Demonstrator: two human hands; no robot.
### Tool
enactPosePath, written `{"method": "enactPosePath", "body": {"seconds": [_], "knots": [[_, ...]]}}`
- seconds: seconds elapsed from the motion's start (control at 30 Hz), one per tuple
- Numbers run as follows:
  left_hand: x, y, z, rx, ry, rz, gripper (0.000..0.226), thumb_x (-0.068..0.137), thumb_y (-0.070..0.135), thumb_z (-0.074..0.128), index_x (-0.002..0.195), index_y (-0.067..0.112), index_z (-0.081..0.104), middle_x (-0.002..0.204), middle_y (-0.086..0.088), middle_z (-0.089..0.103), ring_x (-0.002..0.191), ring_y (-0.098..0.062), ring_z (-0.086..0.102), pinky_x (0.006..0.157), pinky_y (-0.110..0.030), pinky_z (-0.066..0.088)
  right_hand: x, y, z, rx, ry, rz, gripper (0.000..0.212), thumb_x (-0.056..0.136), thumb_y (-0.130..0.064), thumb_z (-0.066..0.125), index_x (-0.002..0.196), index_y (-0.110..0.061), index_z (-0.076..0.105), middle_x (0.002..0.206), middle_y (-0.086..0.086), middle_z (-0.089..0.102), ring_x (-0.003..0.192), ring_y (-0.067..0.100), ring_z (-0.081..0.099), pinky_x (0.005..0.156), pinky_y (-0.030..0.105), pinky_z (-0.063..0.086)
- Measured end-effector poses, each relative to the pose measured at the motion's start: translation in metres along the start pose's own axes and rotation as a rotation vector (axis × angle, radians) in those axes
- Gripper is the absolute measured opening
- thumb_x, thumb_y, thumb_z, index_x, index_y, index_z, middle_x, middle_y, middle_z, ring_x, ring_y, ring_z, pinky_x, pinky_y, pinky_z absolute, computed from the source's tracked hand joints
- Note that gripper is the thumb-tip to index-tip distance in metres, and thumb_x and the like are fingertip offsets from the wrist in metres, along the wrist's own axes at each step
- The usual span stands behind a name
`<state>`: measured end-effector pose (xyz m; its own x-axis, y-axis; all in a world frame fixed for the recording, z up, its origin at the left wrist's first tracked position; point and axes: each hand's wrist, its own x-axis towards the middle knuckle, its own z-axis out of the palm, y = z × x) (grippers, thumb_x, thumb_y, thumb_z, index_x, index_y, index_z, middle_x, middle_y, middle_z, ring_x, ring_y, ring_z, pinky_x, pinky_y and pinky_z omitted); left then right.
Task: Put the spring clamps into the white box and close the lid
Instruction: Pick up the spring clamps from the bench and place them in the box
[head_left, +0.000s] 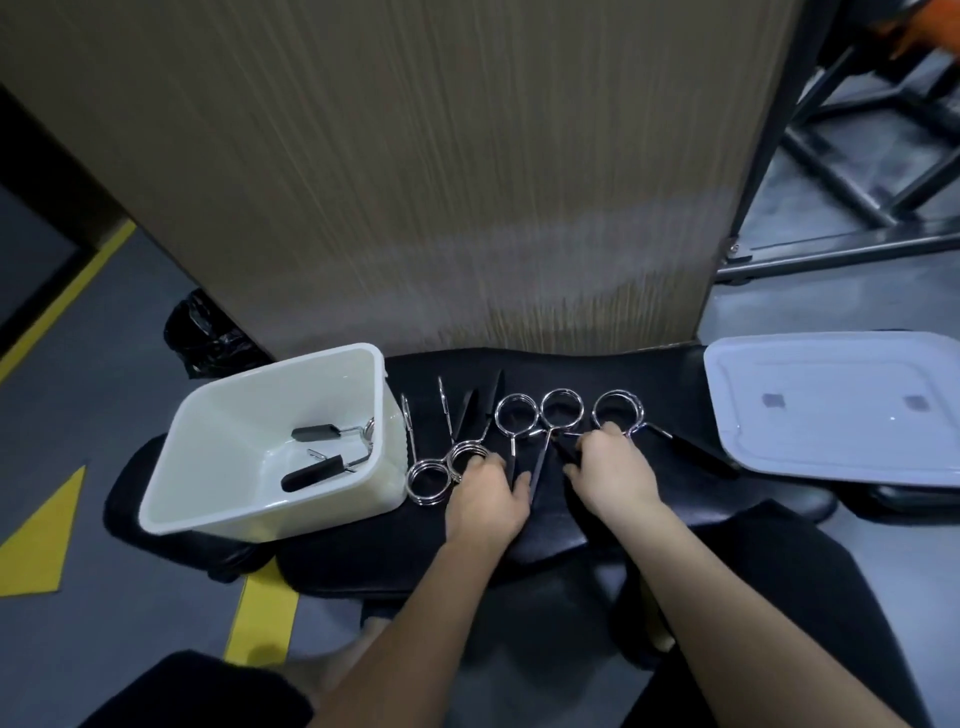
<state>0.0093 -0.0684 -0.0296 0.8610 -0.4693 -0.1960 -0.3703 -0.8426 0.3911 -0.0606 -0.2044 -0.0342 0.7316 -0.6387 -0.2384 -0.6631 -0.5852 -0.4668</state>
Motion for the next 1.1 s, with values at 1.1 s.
{"method": "enactPosePath", "body": {"seconds": [1.1], "knots": [[-0.022, -0.007, -0.015, 0.117, 0.353, 0.194, 0.018, 0.089, -0.003, 0.053, 0.102, 0.009, 0.05, 0.103, -0.012, 0.052, 0.092, -0.031, 0.056, 0.076, -0.04, 0.049, -0.003, -0.008, 0.006, 0.225, -0.032, 0.148, 0.014, 0.088, -0.016, 0.057, 0.089, -0.006, 0.067, 0.098, 0.017, 0.069, 0.097, 0.038, 0.066, 0.076, 0.033, 0.049]]}}
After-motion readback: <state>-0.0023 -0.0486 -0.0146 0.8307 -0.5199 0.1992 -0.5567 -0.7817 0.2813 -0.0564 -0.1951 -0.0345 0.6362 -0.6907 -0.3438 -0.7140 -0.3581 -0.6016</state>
